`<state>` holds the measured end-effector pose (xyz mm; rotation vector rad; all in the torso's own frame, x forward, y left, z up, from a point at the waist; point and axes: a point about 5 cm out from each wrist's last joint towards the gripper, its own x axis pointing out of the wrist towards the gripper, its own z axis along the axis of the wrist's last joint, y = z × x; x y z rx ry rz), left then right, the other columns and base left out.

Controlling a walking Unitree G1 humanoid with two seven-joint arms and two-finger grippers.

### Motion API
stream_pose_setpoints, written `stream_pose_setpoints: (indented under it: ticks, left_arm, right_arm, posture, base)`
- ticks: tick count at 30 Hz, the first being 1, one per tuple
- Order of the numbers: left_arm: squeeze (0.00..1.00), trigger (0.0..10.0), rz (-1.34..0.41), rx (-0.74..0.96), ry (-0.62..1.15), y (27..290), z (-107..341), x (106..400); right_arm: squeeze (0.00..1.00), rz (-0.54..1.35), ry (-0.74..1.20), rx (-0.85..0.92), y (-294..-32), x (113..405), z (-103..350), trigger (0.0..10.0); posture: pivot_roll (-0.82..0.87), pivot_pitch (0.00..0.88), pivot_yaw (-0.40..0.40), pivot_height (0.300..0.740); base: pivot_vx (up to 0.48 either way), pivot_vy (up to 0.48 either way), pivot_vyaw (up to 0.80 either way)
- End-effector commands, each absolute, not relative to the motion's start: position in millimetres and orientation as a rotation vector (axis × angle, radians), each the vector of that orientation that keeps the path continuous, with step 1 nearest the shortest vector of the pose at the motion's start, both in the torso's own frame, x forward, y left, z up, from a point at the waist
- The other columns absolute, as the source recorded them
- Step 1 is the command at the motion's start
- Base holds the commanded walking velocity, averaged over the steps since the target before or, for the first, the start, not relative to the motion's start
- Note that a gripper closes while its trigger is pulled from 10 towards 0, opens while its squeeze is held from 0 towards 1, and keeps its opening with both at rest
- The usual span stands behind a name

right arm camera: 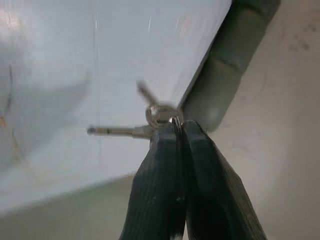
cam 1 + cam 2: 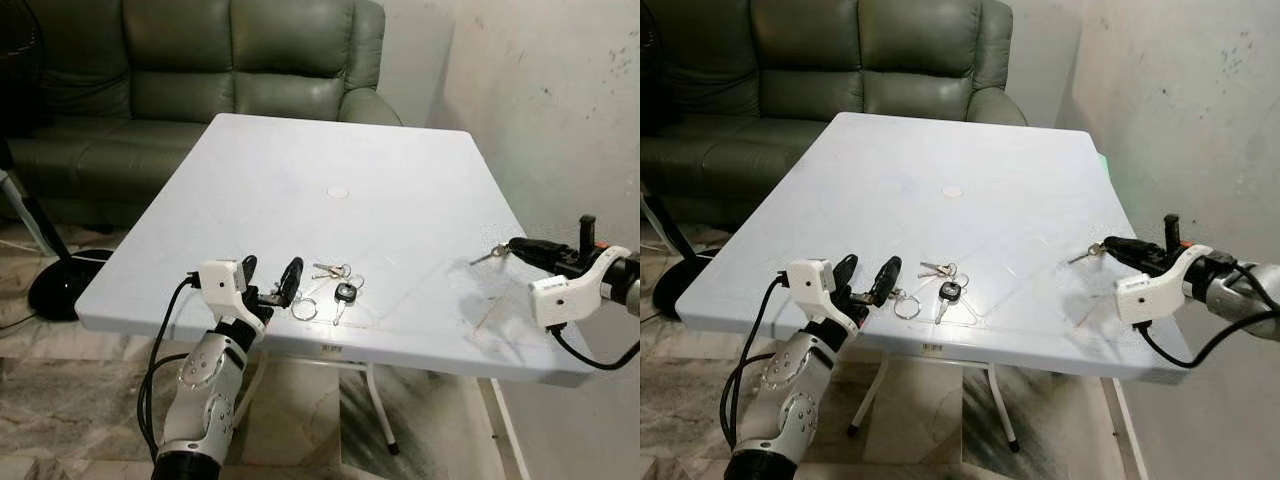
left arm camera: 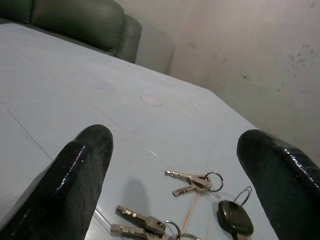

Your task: Hang keys on a hook

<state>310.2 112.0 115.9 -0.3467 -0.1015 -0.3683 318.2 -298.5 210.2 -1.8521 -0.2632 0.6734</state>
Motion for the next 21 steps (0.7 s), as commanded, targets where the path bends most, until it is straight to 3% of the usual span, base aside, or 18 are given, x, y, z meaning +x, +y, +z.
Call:
stream_pose_setpoints:
  ticks: [1, 2, 3, 7, 9, 10, 11, 12, 16, 17, 21]
  left_arm:
    - [0.0, 10.0, -0.366, -0.351, -0.107, 111.7, 117.3, 311.7]
    - [0.0, 10.0, -0.364, -0.347, -0.107, 112.2, 117.2, 311.8]
    - [0.0, 10.0, -0.36, -0.362, -0.111, 113.0, 117.6, 312.2]
    - [0.0, 10.0, -0.354, -0.366, -0.113, 114.1, 118.6, 313.8]
    - [0.0, 10.0, -0.351, -0.372, -0.12, 114.1, 120.0, 314.2]
    - [0.0, 10.0, -0.349, -0.373, -0.123, 114.3, 121.2, 314.8]
    - [0.0, 10.0, -0.349, -0.373, -0.123, 114.3, 121.2, 314.8]
    - [0.0, 10.0, -0.347, -0.37, -0.127, 114.6, 122.2, 315.4]
    - [0.0, 10.0, -0.345, -0.368, -0.134, 115.5, 124.6, 316.9]
    - [0.0, 10.0, -0.342, -0.364, -0.148, 117.8, 131.0, 320.7]
    - [0.0, 10.0, -0.351, -0.35, -0.159, 122.1, 139.4, 325.4]
  right_arm:
    - [0.0, 0.628, -0.27, -1.839, -298.4, 319.4, 212.4, 10.0]
    - [0.0, 0.706, -0.259, -1.909, -296.7, 316.1, 204.3, 10.0]
    - [0.0, 0.762, -0.25, -1.819, -295.0, 310.4, 196.6, 10.0]
    - [0.0, 0.456, -0.25, -1.451, -297.4, 325.1, 208.5, 10.0]
    - [0.0, 0.408, -0.265, -1.219, -289.0, 326.7, 203.0, 10.0]
    - [0.0, 0.353, -0.277, -0.974, -278.9, 328.2, 196.6, 10.0]
    - [0.0, 0.353, -0.277, -0.974, -278.9, 328.2, 196.6, 10.0]
    - [0.0, 0.32, -0.213, -0.683, -268.7, 330.4, 184.1, 10.0]
    - [0.0, 0.268, -0.232, -0.452, -252.8, 328.7, 176.1, 10.0]
    - [0.0, 0.187, -0.28, -0.153, -227.7, 326.0, 167.2, 10.0]
    - [0.0, 0.106, -0.353, -0.039, -208.4, 325.8, 165.9, 10.0]
  posture:
    - [-0.07, 0.047, -0.053, 0.74]
    - [-0.07, 0.047, -0.053, 0.74]
    - [-0.07, 0.051, -0.055, 0.74]
    - [-0.06, 0.046, -0.06, 0.74]
    - [-0.06, 0.044, -0.064, 0.74]
    - [-0.06, 0.044, -0.064, 0.74]
    - [-0.06, 0.044, -0.064, 0.74]
    - [-0.04, 0.039, -0.067, 0.74]
    - [-0.04, 0.039, -0.067, 0.74]
    - [-0.01, 0.032, -0.062, 0.74]
    - [0.0, 0.029, -0.05, 0.74]
  base:
    - [0.0, 0.0, 0.0]
    - [0.0, 0.0, 0.0]
    - [0.0, 0.0, 0.0]
    - [0.0, 0.0, 0.0]
    - [0.0, 0.0, 0.0]
    - [0.0, 0.0, 0.0]
    - [0.0, 0.0, 0.0]
    - [0.0, 0.0, 0.0]
    - [0.0, 0.0, 0.0]
    - [0.0, 0.0, 0.0]
    - [0.0, 0.0, 0.0]
